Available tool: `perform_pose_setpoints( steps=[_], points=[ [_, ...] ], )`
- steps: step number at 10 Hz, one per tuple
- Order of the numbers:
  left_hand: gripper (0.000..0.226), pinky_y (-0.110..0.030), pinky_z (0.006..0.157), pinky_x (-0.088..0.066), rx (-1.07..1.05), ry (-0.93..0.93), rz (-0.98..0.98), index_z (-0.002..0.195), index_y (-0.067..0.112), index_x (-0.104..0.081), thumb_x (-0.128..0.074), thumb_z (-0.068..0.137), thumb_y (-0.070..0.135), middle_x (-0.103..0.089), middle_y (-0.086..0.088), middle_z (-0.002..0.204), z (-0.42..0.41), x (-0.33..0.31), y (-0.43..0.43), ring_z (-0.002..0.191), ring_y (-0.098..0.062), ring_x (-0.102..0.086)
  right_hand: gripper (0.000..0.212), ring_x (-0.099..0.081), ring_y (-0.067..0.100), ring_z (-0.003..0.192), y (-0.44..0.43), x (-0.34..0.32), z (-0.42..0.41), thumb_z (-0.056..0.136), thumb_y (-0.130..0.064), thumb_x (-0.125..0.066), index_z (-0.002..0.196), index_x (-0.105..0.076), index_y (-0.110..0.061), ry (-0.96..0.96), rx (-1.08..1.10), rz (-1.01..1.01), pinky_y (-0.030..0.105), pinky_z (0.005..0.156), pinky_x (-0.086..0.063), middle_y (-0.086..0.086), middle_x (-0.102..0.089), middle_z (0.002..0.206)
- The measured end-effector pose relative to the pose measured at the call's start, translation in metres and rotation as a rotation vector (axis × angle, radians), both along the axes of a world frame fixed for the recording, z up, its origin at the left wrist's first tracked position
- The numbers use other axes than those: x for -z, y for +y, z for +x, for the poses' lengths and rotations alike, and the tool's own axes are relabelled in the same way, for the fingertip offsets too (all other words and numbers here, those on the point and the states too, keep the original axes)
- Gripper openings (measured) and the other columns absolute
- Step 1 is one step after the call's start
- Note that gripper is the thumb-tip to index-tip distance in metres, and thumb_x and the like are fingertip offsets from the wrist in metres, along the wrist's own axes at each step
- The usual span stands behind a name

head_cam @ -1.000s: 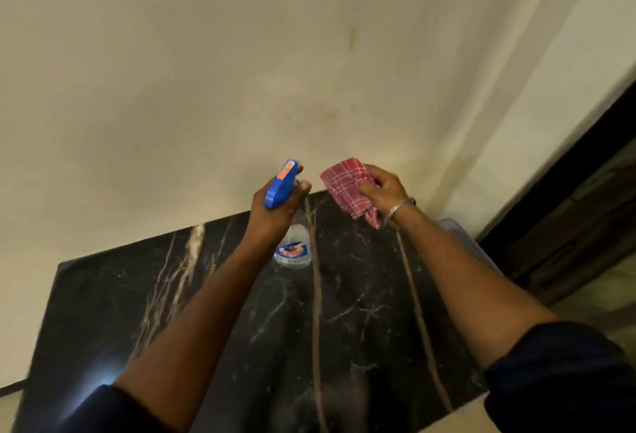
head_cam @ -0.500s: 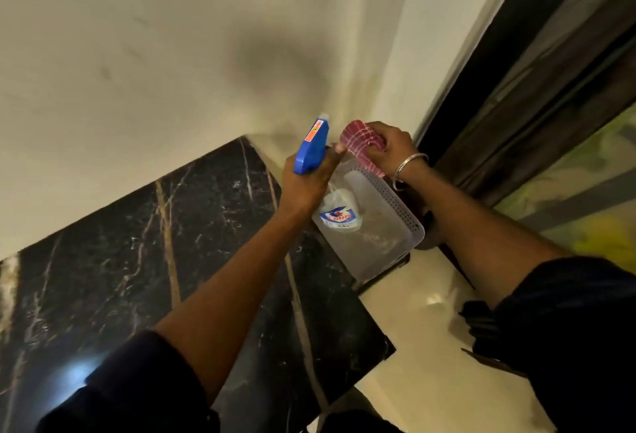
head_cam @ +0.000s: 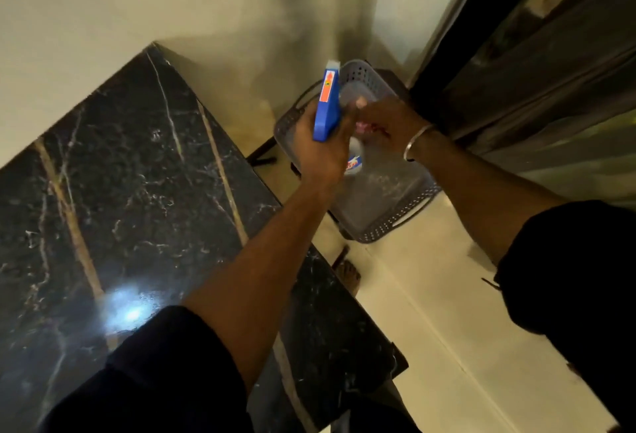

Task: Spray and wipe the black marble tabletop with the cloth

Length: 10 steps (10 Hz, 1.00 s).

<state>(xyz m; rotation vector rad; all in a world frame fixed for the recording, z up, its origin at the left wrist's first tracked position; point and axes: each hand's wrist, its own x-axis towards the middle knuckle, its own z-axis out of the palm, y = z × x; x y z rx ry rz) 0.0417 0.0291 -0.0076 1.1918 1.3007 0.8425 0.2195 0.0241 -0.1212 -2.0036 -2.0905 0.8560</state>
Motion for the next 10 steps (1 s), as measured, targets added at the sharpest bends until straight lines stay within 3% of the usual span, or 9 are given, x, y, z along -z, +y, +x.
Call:
perform_pose_setpoints(
  steps=[1,2,3,4,5,6,7,8,10],
  points=[
    [0.027,-0.025,0.064,-0.048,0.021,-0.021,-0.044,0.099,-0.008,-0.057,-0.073,0.084,0.008,-0.056,0.001,0.074,-0.001,0.026,-0.005,0.066,-0.01,-0.054,0.052,-0.044,0.041,0.132,-0.019,0.034,0.001,0.091,-0.03,-0.063,0.141,-0.05,-0.024,-0.188,-0.202,-0.029,0.054,0.11,-0.033,0.011,-0.045,0.149],
    [0.038,-0.034,0.074,-0.054,0.003,-0.015,-0.059,0.112,-0.011,-0.055,-0.073,0.084,0.01,-0.059,-0.017,0.088,-0.005,0.04,-0.019,0.078,-0.017,-0.058,0.078,-0.026,0.037,0.144,-0.043,0.054,-0.002,0.087,-0.029,-0.065,0.148,-0.02,-0.049,-0.174,-0.204,-0.101,0.055,0.115,-0.023,-0.003,-0.023,0.161],
    [0.022,-0.026,0.069,-0.052,0.07,-0.02,-0.031,0.097,0.008,-0.061,-0.075,0.081,0.013,-0.059,-0.003,0.083,-0.007,0.047,-0.033,0.075,-0.014,-0.056,0.091,-0.032,0.04,0.141,-0.05,0.065,-0.003,0.076,-0.021,-0.076,0.147,-0.023,-0.042,-0.232,-0.172,-0.06,0.06,0.11,-0.029,0.003,-0.032,0.158],
    [0.024,-0.019,0.067,-0.049,0.107,-0.022,-0.022,0.093,0.02,-0.057,-0.075,0.079,0.014,-0.057,0.012,0.079,-0.007,0.057,-0.043,0.071,-0.003,-0.054,0.09,-0.021,0.042,0.145,-0.061,0.069,-0.011,0.076,-0.027,-0.076,0.151,-0.026,-0.032,-0.331,-0.162,-0.14,0.062,0.114,-0.02,0.01,-0.026,0.159],
    [0.029,-0.016,0.068,-0.049,0.134,-0.021,-0.012,0.1,0.011,-0.053,-0.074,0.081,0.003,-0.055,0.005,0.084,-0.008,0.061,-0.048,0.073,-0.001,-0.055,0.089,-0.001,0.041,0.148,-0.072,0.081,-0.019,0.083,-0.038,-0.068,0.155,-0.017,-0.026,-0.385,-0.154,-0.14,0.062,0.117,-0.001,0.011,-0.005,0.164],
    [0.046,-0.021,0.072,-0.053,0.178,0.027,-0.06,0.107,0.014,-0.053,-0.083,0.073,0.022,-0.059,0.001,0.094,-0.009,0.054,-0.046,0.081,-0.006,-0.059,0.085,0.01,0.037,0.149,-0.066,0.073,-0.023,0.089,-0.043,-0.057,0.156,-0.006,-0.029,-0.395,-0.133,-0.182,0.059,0.118,0.003,0.006,0.007,0.164],
    [0.068,-0.033,0.085,-0.057,0.236,0.211,-0.045,0.118,0.027,-0.048,-0.087,0.064,0.04,-0.059,0.0,0.115,-0.022,0.052,-0.043,0.101,-0.012,-0.061,0.078,0.009,0.039,0.149,-0.063,0.058,-0.022,0.092,-0.051,-0.037,0.155,0.003,-0.028,-0.427,-0.174,-0.194,0.061,0.117,-0.001,0.01,0.007,0.164],
    [0.091,-0.038,0.1,-0.049,0.346,0.33,-0.105,0.138,0.022,-0.037,-0.088,0.063,0.037,-0.05,-0.003,0.133,-0.03,0.035,-0.04,0.118,-0.019,-0.053,0.074,-0.009,0.042,0.148,-0.07,0.028,-0.027,0.089,-0.049,-0.029,0.156,-0.011,-0.02,-0.374,-0.177,-0.114,0.063,0.115,-0.015,0.016,-0.014,0.162],
    [0.094,-0.015,0.097,-0.037,0.48,0.422,-0.051,0.143,0.017,-0.027,-0.085,0.069,0.018,-0.046,0.008,0.124,-0.055,-0.029,-0.044,0.107,0.001,-0.04,0.063,-0.028,0.038,0.144,-0.104,-0.031,-0.047,0.099,-0.044,-0.018,0.149,-0.035,-0.008,-0.223,0.087,0.101,0.056,0.115,-0.027,0.02,-0.035,0.153]
  ],
)
